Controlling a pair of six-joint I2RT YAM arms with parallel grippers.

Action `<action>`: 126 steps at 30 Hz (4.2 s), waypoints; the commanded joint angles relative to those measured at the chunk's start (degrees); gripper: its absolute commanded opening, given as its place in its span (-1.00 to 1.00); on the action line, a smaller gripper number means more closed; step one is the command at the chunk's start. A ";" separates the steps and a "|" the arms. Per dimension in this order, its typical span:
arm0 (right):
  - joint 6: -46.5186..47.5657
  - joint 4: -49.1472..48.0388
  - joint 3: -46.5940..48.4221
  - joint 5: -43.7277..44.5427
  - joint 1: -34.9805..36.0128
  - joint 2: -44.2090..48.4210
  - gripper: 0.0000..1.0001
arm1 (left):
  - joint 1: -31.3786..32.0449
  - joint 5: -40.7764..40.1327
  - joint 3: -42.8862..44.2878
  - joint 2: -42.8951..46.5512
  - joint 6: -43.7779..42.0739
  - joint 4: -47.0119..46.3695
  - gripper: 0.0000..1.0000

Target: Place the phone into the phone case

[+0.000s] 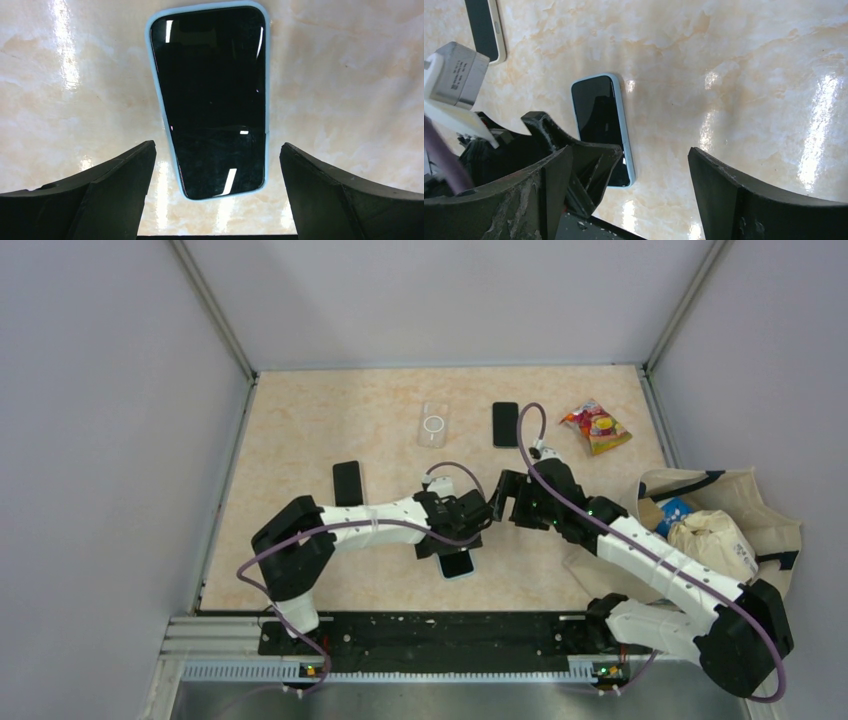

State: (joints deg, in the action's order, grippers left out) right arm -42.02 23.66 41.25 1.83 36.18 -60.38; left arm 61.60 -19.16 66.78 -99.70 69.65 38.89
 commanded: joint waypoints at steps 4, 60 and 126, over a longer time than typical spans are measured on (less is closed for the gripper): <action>1.41 -0.49 1.37 -1.11 -0.71 1.09 0.75 | 0.78 -0.59 3.73 -4.42 1.41 2.42 0.98; 0.44 -8.37 -1.49 -8.49 -10.68 -9.84 0.64 | 4.95 -3.38 4.68 -4.22 -9.22 0.16 0.98; -5.25 -35.49 -5.40 -25.20 -4.47 -31.21 -0.27 | 1.56 9.88 -19.53 8.61 -13.05 -24.29 -0.29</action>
State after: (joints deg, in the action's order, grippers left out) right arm -46.54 -8.84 35.66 -25.74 30.13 -91.24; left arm 63.42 -12.23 49.78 -91.83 56.45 15.75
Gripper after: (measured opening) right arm 0.420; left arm 0.776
